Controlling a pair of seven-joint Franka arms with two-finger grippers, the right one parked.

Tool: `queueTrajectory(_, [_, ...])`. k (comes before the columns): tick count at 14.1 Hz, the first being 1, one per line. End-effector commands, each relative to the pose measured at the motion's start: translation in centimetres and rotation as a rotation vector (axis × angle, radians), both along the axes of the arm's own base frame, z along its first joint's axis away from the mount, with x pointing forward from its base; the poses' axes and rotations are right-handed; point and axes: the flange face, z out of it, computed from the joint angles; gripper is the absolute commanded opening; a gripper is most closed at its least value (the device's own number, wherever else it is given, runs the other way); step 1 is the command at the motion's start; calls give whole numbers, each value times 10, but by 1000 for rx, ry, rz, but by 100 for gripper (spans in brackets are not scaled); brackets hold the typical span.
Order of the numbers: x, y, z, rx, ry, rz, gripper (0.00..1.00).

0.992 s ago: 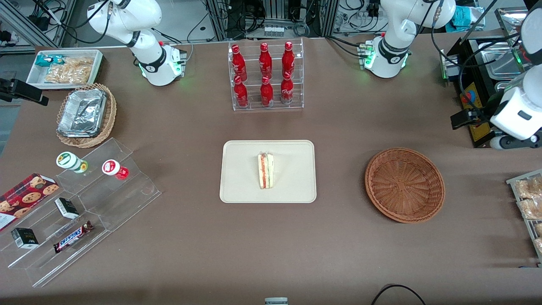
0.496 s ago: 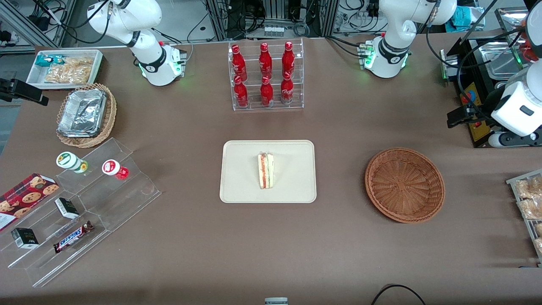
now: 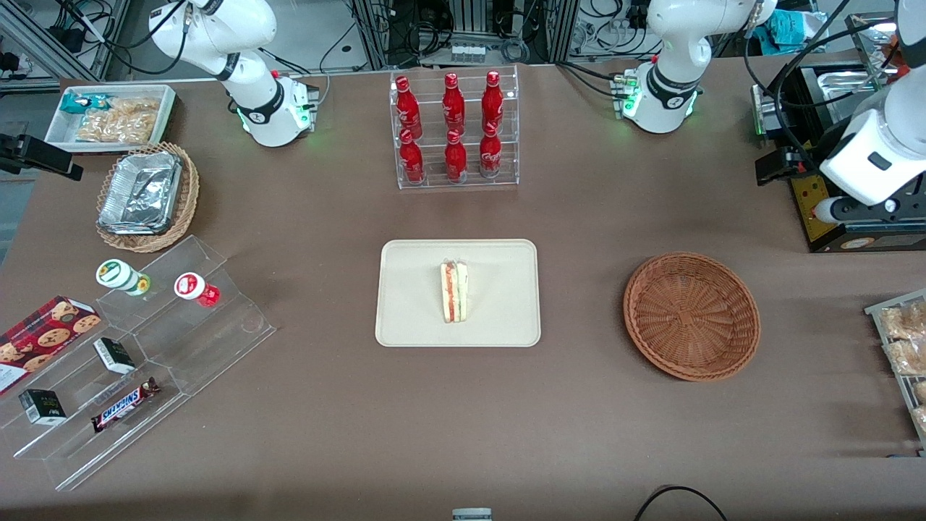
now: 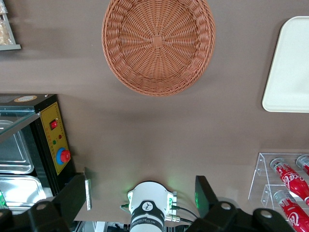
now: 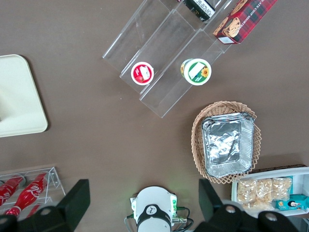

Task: Place sandwich from basket to tray

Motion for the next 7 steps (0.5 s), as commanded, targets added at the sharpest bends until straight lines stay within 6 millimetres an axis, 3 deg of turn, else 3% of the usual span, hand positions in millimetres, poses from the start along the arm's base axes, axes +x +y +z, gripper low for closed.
queueTrajectory(1, [-17,0,3,31,-7,14,100])
queueTrajectory(7, [-17,-10,4,42,-89,140,100])
